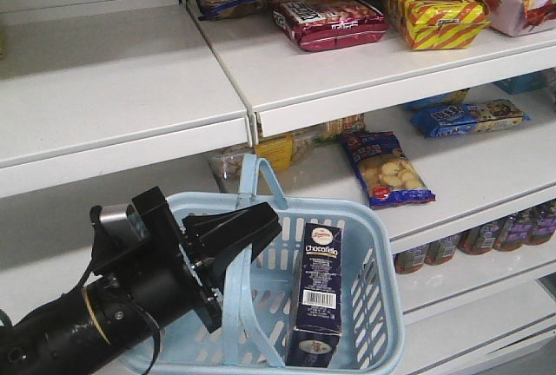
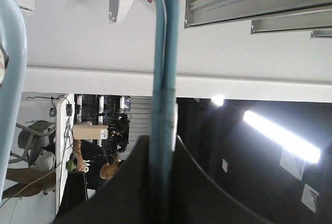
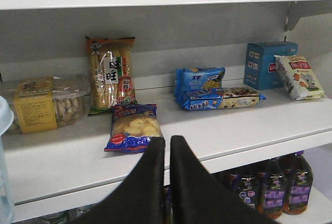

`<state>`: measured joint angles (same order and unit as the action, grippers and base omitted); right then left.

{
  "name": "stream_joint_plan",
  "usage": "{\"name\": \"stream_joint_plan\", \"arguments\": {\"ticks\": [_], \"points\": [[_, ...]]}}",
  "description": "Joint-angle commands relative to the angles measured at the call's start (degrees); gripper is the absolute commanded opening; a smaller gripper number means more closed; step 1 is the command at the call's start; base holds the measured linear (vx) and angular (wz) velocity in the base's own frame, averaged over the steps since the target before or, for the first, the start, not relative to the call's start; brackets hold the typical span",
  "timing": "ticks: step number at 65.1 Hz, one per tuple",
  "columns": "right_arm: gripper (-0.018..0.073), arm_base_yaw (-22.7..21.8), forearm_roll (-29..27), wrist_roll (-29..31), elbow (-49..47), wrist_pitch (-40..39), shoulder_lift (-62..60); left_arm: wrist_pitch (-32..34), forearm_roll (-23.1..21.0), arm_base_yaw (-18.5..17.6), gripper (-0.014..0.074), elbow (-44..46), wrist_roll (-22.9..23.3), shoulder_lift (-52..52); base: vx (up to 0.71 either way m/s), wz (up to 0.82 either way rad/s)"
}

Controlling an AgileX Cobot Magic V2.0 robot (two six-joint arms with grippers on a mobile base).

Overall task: Left arm holds basket, right arm returns cookies
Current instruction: 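Turn the base toward the snack shelves with the basket held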

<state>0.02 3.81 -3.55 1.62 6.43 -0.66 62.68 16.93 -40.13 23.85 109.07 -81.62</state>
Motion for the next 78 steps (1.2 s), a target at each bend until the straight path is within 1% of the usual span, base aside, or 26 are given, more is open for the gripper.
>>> {"name": "stream_joint_plan", "arguments": {"ticks": [1,38,78], "points": [[-0.0006,-0.02,0.43,0.25,1.01,-3.89,-0.63,15.92,-1.51,-0.31,-0.0003,1.54,0.06,1.93,0.02,0.13],[-0.0006,-0.02,0.43,0.25,1.01,-3.89,-0.63,15.92,-1.51,-0.31,-0.0003,1.54,0.06,1.93,0.00,0.08],[-0.0006,-0.02,0.43,0.25,1.01,-3.89,-0.63,15.92,-1.51,-0.31,-0.0003,1.54,0.06,1.93,-0.02,0.23]]}}
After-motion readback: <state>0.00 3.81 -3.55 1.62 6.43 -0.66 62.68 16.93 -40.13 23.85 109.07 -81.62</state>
